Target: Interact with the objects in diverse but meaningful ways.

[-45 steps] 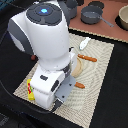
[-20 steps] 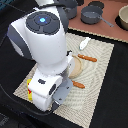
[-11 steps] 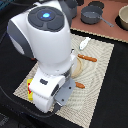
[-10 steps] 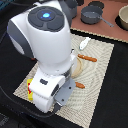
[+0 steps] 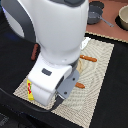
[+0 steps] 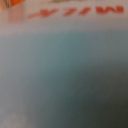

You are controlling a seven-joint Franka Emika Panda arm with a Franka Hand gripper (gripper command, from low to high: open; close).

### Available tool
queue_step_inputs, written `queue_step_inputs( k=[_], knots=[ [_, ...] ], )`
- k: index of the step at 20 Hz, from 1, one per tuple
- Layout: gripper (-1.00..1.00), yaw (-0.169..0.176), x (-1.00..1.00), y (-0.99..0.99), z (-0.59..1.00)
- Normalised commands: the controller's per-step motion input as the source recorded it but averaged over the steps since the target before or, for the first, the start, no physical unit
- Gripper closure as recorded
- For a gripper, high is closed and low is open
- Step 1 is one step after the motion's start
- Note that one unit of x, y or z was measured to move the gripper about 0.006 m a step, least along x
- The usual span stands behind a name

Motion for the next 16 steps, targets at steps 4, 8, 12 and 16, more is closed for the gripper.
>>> queue_step_inputs(
  k=[4,8,12,16],
  knots=[
    [1.0,0.0,-0.98,0.72,0.11],
    [1.0,0.0,-0.95,0.75,0.13],
    [1.0,0.0,-0.88,0.79,0.16],
    [1.0,0.0,-0.78,0.83,0.16]
  ],
)
